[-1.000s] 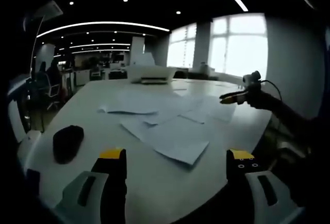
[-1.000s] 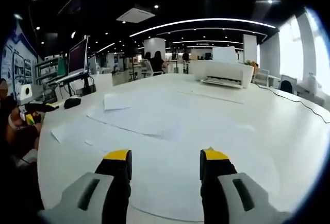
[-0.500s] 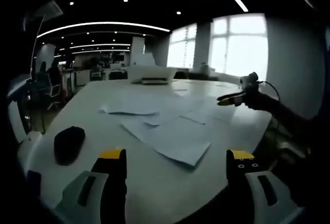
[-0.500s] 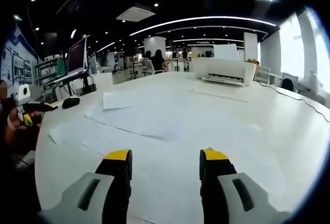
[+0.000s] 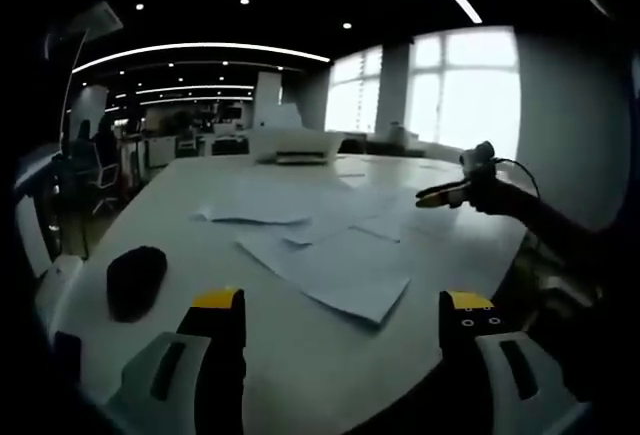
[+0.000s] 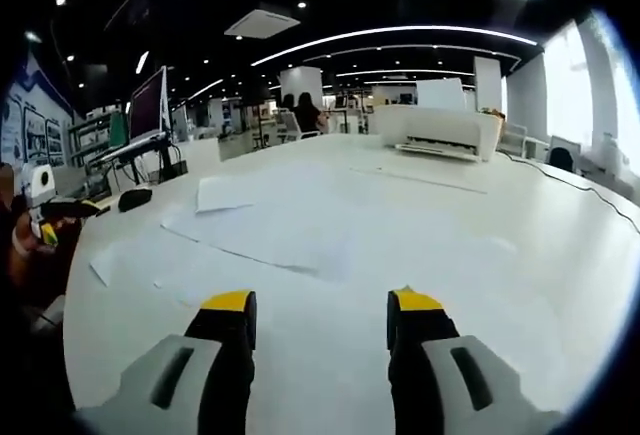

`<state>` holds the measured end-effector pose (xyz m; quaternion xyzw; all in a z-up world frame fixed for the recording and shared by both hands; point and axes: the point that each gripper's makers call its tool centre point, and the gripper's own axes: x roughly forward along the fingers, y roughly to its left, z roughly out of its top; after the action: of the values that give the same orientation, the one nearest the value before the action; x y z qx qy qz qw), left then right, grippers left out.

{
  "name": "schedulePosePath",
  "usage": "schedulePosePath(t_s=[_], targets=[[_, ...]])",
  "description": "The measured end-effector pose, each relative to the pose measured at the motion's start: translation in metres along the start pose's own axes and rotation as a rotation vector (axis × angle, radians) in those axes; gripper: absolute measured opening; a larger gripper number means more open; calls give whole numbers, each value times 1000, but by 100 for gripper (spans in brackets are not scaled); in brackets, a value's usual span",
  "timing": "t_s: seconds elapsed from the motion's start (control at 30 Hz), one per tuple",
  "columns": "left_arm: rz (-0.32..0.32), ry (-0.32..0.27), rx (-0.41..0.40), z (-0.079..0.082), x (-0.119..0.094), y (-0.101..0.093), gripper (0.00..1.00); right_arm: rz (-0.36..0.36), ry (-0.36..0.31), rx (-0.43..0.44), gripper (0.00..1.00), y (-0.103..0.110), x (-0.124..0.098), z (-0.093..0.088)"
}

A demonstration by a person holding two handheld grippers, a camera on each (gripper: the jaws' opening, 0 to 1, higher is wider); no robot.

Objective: Organize the stack of printing papers by aligning and flattening the scattered papers on the table

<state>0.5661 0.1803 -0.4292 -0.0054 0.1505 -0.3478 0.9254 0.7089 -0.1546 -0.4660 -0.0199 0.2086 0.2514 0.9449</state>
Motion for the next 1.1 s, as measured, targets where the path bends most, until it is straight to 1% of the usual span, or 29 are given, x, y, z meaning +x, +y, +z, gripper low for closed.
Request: schedulePosePath(t_s=[0.37, 0.77, 1.1], targets=[[9, -1, -6, -1, -1, 4, 82, 9, 1, 11, 48, 4, 8, 1], [1, -5, -12, -1, 0, 3, 82, 22, 1, 25, 48, 7, 17, 4], [4, -7, -18, -3, -2, 5, 82, 32, -9, 67, 47, 5, 29, 8]])
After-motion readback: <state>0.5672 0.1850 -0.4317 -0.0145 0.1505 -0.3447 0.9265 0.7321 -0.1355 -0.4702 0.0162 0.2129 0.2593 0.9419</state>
